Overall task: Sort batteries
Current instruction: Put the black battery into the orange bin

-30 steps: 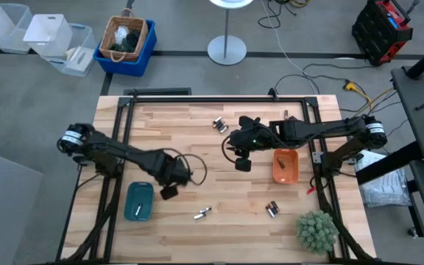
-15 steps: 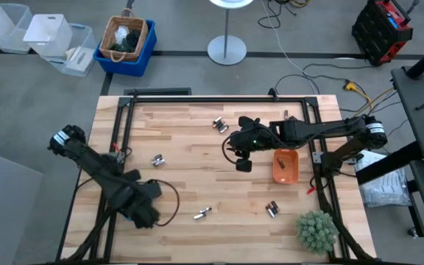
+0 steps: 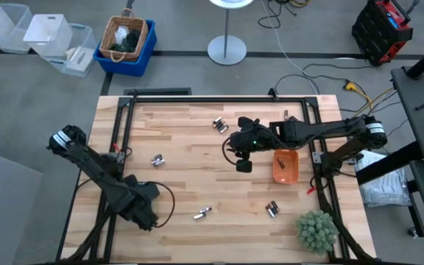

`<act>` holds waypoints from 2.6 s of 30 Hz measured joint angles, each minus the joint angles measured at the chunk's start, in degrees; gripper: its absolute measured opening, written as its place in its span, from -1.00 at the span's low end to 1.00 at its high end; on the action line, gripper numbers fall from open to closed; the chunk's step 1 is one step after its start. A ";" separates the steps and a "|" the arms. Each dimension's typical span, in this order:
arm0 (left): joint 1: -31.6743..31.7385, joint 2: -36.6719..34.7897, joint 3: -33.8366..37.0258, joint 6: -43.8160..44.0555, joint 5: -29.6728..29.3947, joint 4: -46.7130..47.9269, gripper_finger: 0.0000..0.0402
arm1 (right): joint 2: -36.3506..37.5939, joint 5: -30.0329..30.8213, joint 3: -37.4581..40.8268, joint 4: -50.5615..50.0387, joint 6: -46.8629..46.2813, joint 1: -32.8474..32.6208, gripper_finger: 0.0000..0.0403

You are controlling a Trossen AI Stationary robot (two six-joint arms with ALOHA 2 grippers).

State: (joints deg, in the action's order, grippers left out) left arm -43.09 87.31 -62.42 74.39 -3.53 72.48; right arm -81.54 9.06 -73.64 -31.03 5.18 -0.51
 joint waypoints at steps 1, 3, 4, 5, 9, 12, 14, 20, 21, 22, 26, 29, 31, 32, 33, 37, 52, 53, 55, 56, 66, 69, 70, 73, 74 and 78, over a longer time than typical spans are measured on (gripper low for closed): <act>0.00 0.00 0.00 0.11 -0.05 -0.06 -0.99 | 0.00 0.00 0.02 0.02 0.26 0.00 -0.59; -0.01 -0.02 -0.17 0.11 -0.53 -0.08 -0.99 | 0.00 0.00 0.02 0.02 0.59 0.00 -0.59; -0.04 0.00 -0.49 0.10 -1.36 -0.07 -0.99 | 0.00 0.00 0.02 0.04 0.72 0.00 -0.59; -0.02 0.00 -1.03 0.08 -2.15 -0.10 -0.99 | 0.00 0.00 0.02 0.03 0.75 0.00 -0.59; -0.02 -0.02 -3.87 -0.40 -7.15 0.00 -0.99 | 0.00 0.00 0.02 0.04 0.75 0.00 -0.59; -0.02 -0.02 -6.17 -1.67 -11.50 -0.01 -1.00 | 0.00 0.00 0.07 0.02 0.45 0.00 -0.59; -0.02 -0.02 -7.65 -2.51 -13.65 -0.06 -1.00 | 0.00 0.00 0.14 0.04 0.18 0.00 -0.59; 0.00 -0.02 -9.62 -4.79 -16.82 0.03 -1.00 | 0.00 0.02 1.01 0.04 0.11 0.00 -0.59; 0.00 -0.02 -9.66 -4.87 -16.90 0.04 -1.00 | 0.00 0.01 1.22 0.04 0.08 0.00 -0.59; 0.00 -0.02 -9.65 -4.85 -16.90 0.03 -1.00 | 0.00 0.02 1.47 0.04 0.07 0.00 -0.59; 0.00 -0.02 -8.88 -4.81 -16.92 0.01 -1.00 | 0.00 0.02 2.20 0.00 -0.29 0.00 -0.59; 0.00 -0.02 -8.48 -4.74 -16.92 0.02 -1.00 | 0.00 1.04 2.06 -0.16 -0.66 0.00 -0.59; 0.02 -0.02 -8.48 -4.89 -16.92 -0.04 -1.00 | 0.45 4.46 1.49 -0.64 -0.65 0.00 -0.59; 0.03 -0.02 -8.56 -5.19 -16.92 0.09 -1.00 | 0.92 6.60 1.14 -0.93 -0.63 0.00 -0.59; 0.04 -0.02 -8.76 -5.47 -16.92 0.03 -1.00 | 1.71 8.69 0.85 -1.49 -0.36 0.11 -0.59; 0.04 -0.02 -9.11 -5.03 -17.57 -0.06 -1.00 | 4.80 11.89 1.17 -2.04 0.14 1.47 -0.59; 2.04 -0.02 -8.39 -13.72 -33.40 -1.17 -1.00 | 10.73 19.49 5.60 -10.41 -12.99 10.01 -0.59; 2.19 -0.02 -8.39 -13.75 -33.42 -1.22 -1.00 | 10.73 19.49 5.80 -10.41 -13.33 10.48 -0.59; 2.25 -0.02 -8.39 -13.76 -33.42 -1.47 -1.00 | 10.82 19.50 6.34 -10.41 -13.60 11.30 -0.59; 2.23 -0.02 -8.39 -13.89 -33.42 -1.43 -1.00 | 10.93 19.50 6.60 -10.46 -13.57 11.59 -0.59; 3.47 -0.02 -8.37 -21.30 -38.00 -7.50 -1.00 | 11.05 19.47 7.68 -10.06 -15.55 13.28 -0.59; 6.47 -0.02 -8.37 -33.19 -38.41 -16.11 -1.00 | 10.93 19.50 7.62 -7.69 -15.85 14.66 -0.59; 7.50 -0.02 -8.37 -36.81 -38.47 -18.18 -1.00 | 10.93 19.52 7.62 -7.00 -15.99 15.07 -0.59; 10.28 -0.02 -8.37 -44.77 -40.90 -19.94 -1.00 | 10.93 19.50 7.60 -7.63 -17.85 16.53 -0.59; 11.13 -0.02 -8.34 -46.09 -42.89 -19.76 -1.00 | 10.93 19.50 7.60 -8.50 -18.96 17.17 -0.59; 13.77 -0.04 -8.09 -49.10 -46.62 -18.82 -1.00 | 10.66 19.71 7.60 -11.82 -22.59 20.11 -0.59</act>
State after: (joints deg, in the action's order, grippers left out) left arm -29.32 87.26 -70.51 25.29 -50.15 53.66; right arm -70.88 28.77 -66.04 -42.84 -17.41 19.60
